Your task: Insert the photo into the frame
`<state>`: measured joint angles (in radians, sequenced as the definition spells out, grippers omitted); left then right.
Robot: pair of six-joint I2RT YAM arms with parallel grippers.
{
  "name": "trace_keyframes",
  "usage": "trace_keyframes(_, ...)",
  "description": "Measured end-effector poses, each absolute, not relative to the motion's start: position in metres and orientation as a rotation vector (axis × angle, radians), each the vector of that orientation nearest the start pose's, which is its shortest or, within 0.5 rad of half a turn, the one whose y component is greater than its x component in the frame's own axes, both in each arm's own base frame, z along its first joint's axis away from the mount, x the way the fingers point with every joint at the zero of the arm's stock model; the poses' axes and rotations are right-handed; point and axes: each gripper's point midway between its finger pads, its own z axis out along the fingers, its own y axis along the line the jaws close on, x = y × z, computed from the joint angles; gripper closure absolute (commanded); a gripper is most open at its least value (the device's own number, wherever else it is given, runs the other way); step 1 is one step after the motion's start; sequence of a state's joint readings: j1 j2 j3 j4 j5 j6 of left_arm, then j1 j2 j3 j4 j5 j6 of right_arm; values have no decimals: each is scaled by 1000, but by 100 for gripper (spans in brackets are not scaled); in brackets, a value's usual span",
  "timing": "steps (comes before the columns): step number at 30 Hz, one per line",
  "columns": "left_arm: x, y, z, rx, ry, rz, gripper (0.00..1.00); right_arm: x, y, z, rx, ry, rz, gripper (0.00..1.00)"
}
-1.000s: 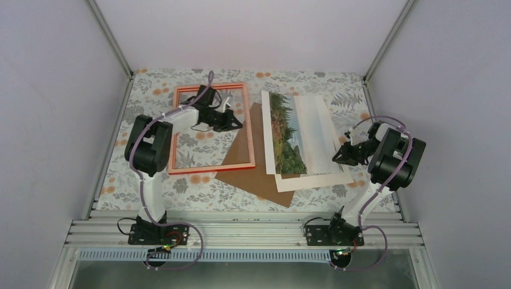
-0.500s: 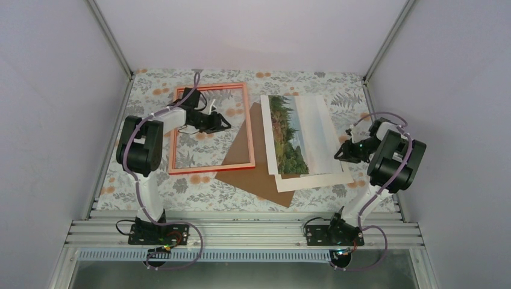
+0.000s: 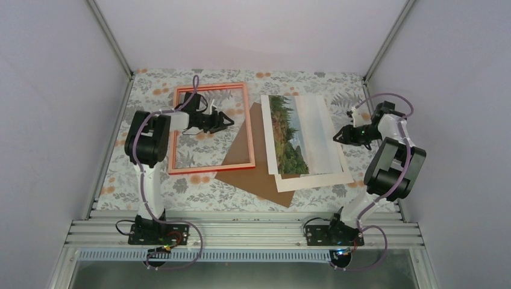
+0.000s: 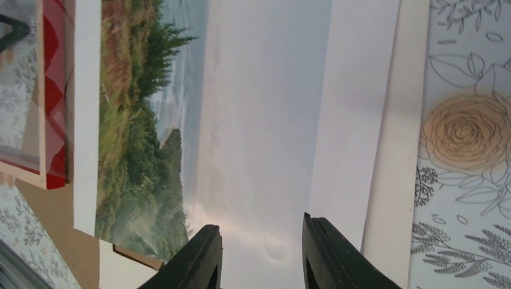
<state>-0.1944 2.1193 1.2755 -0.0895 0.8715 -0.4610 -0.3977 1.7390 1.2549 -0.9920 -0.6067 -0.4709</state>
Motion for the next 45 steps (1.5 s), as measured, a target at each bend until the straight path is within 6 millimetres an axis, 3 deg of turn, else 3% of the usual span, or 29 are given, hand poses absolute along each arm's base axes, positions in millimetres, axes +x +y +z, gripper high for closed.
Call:
trace_keyframes(3, 445, -223, 42, 22, 2506, -1398, 36, 346, -33, 105, -160, 2692, 727, 65)
trace_keyframes(10, 462, -232, 49, 14, 2427, -1480, 40, 351, -20, 112, -208, 2673, 754, 63)
trace_keyframes(12, 464, -235, 49, 8, 2412, -1511, 49, 354, -18, 117, -221, 2664, 749, 63)
trace_keyframes(14, 464, -239, 48, 7, 2407, -1539, 68, 362, -18, 127, -240, 2638, 735, 62)
trace_keyframes(18, 466, -242, 50, 18, 2401, -1580, 93, 376, -16, 145, -280, 2580, 714, 62)
trace_keyframes(22, 462, -238, 54, 34, 2429, -1571, 98, 379, -9, 145, -314, 2572, 710, 64)
trace_keyframes(27, 450, -209, 63, 28, 2482, -1506, 98, 379, 8, 145, -372, 2542, 702, 65)
trace_keyframes(30, 441, -179, 66, -6, 2503, -1452, 98, 375, 23, 145, -411, 2510, 699, 65)
trace_keyframes(36, 438, -136, 57, -62, 2543, -1349, 98, 373, 58, 134, -479, 2472, 736, 67)
trace_keyframes(40, 432, -128, 49, -47, 2583, -1301, 98, 369, 85, 124, -532, 2465, 768, 67)
trace_keyframes(45, 428, -121, 45, -42, 2616, -1260, 98, 364, 101, 114, -566, 2461, 789, 67)
